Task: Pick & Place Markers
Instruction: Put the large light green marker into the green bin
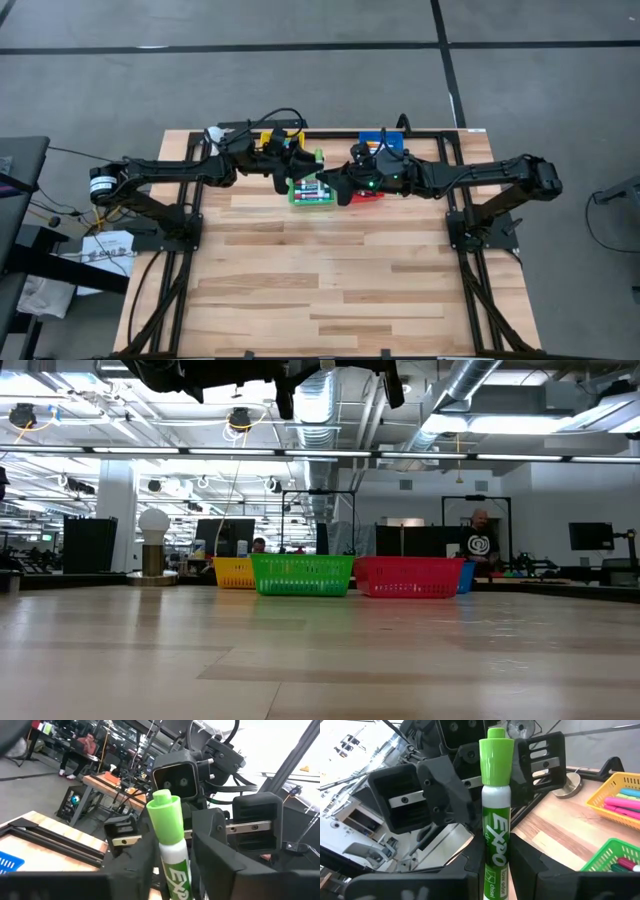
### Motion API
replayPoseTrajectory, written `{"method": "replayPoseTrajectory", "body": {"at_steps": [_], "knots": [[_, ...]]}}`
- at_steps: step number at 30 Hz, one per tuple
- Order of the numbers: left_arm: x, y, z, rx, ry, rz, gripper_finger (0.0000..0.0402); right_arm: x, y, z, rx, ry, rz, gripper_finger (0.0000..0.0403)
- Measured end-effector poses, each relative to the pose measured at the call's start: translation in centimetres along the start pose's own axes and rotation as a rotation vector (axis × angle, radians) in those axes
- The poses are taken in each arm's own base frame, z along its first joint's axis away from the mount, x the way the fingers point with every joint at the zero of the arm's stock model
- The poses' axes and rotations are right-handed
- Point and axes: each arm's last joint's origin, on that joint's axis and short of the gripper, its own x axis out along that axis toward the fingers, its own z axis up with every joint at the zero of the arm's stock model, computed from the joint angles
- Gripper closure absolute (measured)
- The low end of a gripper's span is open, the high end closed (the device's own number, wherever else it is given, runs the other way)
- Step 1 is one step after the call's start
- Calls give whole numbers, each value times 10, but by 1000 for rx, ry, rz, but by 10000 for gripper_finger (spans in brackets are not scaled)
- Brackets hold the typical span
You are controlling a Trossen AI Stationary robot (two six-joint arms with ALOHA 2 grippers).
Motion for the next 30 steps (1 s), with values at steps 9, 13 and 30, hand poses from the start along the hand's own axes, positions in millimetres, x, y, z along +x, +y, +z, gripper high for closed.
{"method": "replayPoseTrajectory", "body": {"at_steps": [9, 13, 30], "knots": [[0, -1, 0, 11, -5, -5, 337, 0, 0, 0, -22, 0, 1, 345], [0, -1, 1, 29, -7, -6, 337, 0, 0, 0, -40, 1, 2, 325], [-12, 20, 11, 28, 64, -69, 337, 1, -10, 0, -133, 73, -19, 230]]}}
